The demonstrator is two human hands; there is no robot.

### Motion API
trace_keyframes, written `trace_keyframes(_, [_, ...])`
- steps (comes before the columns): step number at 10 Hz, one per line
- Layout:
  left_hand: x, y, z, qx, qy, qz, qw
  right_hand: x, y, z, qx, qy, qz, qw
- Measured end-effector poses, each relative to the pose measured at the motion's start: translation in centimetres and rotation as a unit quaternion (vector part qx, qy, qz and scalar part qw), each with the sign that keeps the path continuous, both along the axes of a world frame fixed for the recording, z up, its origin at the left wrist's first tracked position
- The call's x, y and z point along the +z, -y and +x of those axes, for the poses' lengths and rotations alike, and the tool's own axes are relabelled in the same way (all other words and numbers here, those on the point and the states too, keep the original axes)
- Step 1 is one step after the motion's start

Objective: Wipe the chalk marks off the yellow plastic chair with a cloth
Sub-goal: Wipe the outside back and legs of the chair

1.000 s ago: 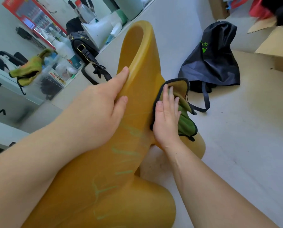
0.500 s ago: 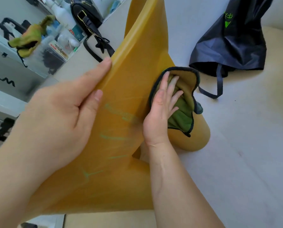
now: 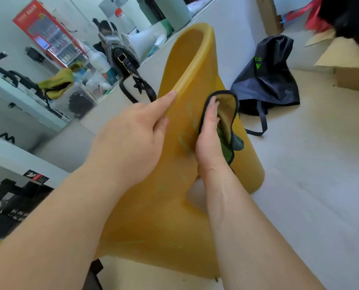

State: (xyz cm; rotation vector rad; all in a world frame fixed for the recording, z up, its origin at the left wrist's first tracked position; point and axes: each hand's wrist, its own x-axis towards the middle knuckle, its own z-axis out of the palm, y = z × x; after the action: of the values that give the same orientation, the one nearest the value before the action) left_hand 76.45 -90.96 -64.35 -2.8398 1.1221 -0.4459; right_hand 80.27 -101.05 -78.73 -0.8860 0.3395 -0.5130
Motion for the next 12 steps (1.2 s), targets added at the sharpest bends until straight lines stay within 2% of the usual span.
trace_keyframes(2, [-0.6,-7.8,-3.1,-0.038,-0.047,-0.038,0.997,0.4,-2.9,-4.3,0.015,0.036,-0.029,0.999])
trace_keyframes(3, [-0.9,-9.0,-3.3,-0.050,-0.022,-0.030,0.998,1.4,-3.1,-6.1,0.027,-0.014,-0.087,0.996])
trace_keyframes(4, [-1.0,-8.9,-3.2,-0.042,-0.006,-0.047,0.998,0.8,-3.4,-6.4,-0.002,-0.007,-0.170,0.985])
trace_keyframes(5, [-2.0,-8.3,-3.6,-0.015,0.040,-0.059,0.997,-0.4,-3.2,-6.6,0.037,0.022,-0.220,0.975])
trace_keyframes(7, [-1.3,-7.3,-4.9,0.029,-0.012,-0.059,0.998,1.9,-3.7,-4.1,-0.012,0.010,-0.226,0.974])
trace_keyframes(8, [-0.4,-5.4,-4.3,0.014,-0.007,-0.037,0.999,1.2,-2.7,-3.6,-0.042,0.005,-0.270,0.962])
trace_keyframes(9, [0.0,-2.9,-2.8,-0.006,0.019,-0.049,0.999,1.5,-2.5,-3.3,-0.049,0.050,-0.240,0.968])
trace_keyframes(10, [-0.2,-2.3,-1.7,-0.011,0.010,-0.105,0.994,2.2,-3.1,-3.1,-0.056,0.085,-0.181,0.978])
trace_keyframes(11, [-0.6,-2.7,-1.5,-0.011,-0.004,-0.109,0.994,0.1,-3.8,-2.0,-0.072,0.056,-0.152,0.984])
trace_keyframes(12, [-0.4,-2.7,-1.4,-0.002,-0.034,-0.114,0.993,-3.8,-4.6,-0.9,-0.024,-0.033,-0.027,0.999])
